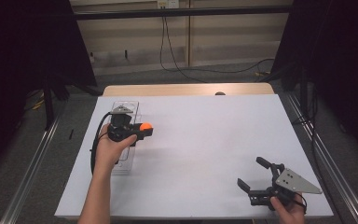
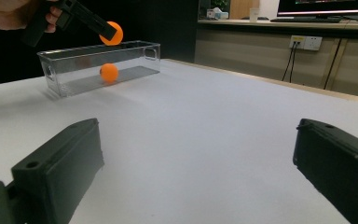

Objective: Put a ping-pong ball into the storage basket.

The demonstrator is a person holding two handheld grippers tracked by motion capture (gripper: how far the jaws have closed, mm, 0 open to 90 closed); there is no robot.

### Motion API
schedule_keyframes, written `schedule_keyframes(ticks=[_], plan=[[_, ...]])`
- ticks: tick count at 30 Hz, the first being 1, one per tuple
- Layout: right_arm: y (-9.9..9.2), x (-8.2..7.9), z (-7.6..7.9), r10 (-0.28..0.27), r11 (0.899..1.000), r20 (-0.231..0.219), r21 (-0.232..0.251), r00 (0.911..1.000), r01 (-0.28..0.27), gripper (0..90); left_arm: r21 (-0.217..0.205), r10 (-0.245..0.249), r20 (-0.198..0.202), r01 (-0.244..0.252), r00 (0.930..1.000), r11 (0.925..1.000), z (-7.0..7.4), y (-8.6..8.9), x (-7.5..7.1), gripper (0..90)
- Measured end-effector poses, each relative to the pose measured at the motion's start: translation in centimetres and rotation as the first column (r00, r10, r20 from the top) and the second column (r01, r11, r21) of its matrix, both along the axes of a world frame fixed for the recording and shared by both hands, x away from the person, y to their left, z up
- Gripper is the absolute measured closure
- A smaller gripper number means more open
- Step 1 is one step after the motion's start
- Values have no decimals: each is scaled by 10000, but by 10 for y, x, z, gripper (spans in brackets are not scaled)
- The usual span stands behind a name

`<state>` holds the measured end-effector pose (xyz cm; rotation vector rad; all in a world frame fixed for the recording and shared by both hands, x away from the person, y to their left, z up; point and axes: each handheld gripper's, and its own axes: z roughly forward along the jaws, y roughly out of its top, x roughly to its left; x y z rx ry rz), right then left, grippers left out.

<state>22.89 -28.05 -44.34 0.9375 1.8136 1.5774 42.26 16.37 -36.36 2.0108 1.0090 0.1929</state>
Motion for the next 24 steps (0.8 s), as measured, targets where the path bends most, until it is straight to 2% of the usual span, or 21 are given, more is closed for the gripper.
schedule_keyframes(ticks=[8,24], plan=[[0,0,0,1,10000,-5,0,10000,-1,9,242,224,128,-227,9997,9994,1,6,0,509],[0,0,0,11,10000,-7,-8,10000,-11,8,310,660,248,-667,9975,9973,1,19,2,508]])
